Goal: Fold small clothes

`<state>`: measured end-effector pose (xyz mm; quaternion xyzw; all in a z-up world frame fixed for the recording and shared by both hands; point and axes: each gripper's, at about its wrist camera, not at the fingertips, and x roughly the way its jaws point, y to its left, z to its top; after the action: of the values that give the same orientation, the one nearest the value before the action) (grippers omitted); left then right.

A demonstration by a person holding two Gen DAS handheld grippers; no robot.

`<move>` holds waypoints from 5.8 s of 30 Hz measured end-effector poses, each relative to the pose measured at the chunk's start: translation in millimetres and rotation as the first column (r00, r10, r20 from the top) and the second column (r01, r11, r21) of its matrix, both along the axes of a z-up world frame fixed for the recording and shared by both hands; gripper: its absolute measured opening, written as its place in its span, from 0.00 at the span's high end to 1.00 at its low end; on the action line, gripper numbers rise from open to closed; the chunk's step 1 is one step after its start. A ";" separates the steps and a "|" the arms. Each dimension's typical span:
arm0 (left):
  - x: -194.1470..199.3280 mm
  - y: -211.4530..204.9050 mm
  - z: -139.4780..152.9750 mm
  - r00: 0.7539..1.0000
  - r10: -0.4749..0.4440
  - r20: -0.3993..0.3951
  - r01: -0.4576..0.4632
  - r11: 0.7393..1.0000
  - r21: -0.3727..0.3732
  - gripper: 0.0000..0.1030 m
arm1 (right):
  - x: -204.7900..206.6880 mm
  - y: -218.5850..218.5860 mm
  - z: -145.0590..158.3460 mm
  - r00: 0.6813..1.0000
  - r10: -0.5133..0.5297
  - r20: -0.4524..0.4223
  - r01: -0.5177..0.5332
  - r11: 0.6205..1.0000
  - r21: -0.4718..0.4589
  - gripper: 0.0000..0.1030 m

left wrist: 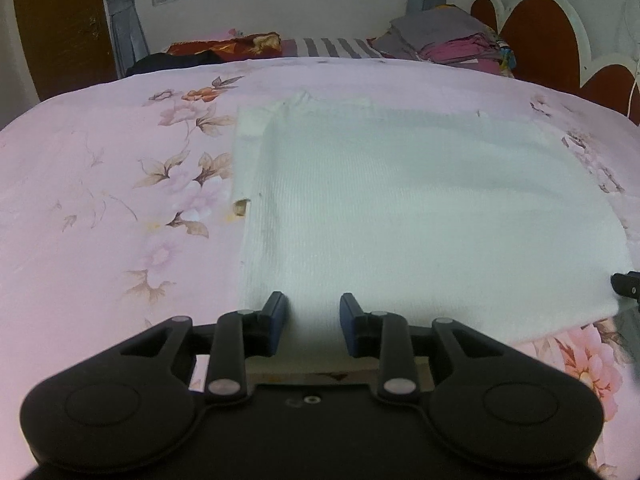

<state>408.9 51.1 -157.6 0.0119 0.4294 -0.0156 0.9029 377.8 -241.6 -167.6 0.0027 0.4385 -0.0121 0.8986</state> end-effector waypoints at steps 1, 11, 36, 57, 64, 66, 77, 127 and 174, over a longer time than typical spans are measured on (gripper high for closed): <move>0.6 -0.5 -0.2 1.000 0.005 -0.001 -0.005 1.000 -0.001 0.71 | 0.2 2.5 -1.5 1.000 0.007 -0.001 -0.007 1.000 -0.017 0.76; 1.2 -9.1 -1.1 0.999 0.035 -0.004 -0.034 0.999 0.030 0.71 | 5.9 -1.8 -3.7 0.998 0.063 -0.031 -0.063 0.998 -0.020 0.76; -41.8 24.5 8.4 0.930 0.294 -0.221 -0.361 0.844 -0.397 0.41 | 5.9 8.7 54.1 0.961 0.247 0.122 -0.265 0.950 0.165 0.19; 10.3 60.4 -41.7 0.869 0.483 -0.104 -0.414 0.596 -0.689 0.88 | 92.8 86.8 18.1 0.958 0.274 0.088 -0.283 0.951 0.121 0.68; 8.1 58.6 -30.9 0.873 0.483 -0.070 -0.397 0.619 -0.678 0.93 | 96.8 102.3 -9.2 0.947 0.317 0.063 -0.319 0.947 0.040 0.68; 7.7 54.2 -21.7 0.881 0.472 -0.033 -0.375 0.653 -0.659 0.93 | 96.8 100.7 -10.3 0.946 0.319 0.064 -0.322 0.946 0.047 0.68; 26.2 -22.1 54.8 0.958 0.191 0.214 -0.064 0.868 -0.492 0.94 | 84.2 60.7 11.8 0.968 0.221 0.118 -0.243 0.941 0.237 0.68; 2.6 -114.5 -2.5 0.984 -0.169 0.046 0.175 0.943 -0.285 0.46 | 0.1 -70.4 13.6 0.995 0.063 -0.075 -0.026 0.911 0.413 0.76; 118.7 -107.2 8.7 0.997 -0.074 0.004 0.071 0.940 -0.335 0.44 | 91.1 -81.3 21.3 0.998 -0.064 -0.007 0.062 0.925 0.374 0.89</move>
<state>527.5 -56.1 -148.9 -0.1259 0.4237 -0.1217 0.8887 468.9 -322.9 -146.3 0.1879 0.4303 0.0426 0.8819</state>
